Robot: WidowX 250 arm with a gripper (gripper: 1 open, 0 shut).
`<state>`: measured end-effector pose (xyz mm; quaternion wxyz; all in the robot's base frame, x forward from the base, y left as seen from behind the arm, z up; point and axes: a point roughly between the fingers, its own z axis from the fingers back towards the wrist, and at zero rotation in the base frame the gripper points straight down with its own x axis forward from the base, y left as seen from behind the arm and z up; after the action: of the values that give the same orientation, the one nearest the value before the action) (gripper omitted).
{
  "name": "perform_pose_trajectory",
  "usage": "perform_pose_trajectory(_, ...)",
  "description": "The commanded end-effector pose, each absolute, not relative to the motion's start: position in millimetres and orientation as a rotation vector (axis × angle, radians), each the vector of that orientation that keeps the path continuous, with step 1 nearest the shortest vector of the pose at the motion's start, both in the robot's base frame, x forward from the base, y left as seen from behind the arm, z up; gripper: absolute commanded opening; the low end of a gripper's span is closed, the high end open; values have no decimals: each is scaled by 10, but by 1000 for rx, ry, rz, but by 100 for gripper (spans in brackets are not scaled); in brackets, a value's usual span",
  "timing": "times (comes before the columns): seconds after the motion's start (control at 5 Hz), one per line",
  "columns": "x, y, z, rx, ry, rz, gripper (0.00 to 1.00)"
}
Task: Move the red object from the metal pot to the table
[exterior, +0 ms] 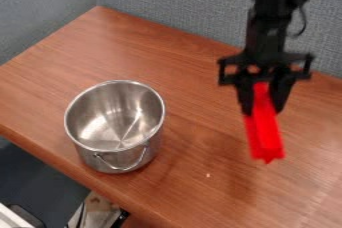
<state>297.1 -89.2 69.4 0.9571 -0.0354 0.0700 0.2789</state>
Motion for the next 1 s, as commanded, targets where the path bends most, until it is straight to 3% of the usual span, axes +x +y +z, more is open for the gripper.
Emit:
perform_pose_trajectory(0.0,2960,-679,521,-65,84,482,0)
perform_pose_trajectory(0.2,2918,-497,287,-56,69,448,0)
perform_pose_trajectory(0.6,3055,-537,314,-12,20,653,0)
perform_pose_trajectory(0.8,3130,-561,161,17,14,594,0)
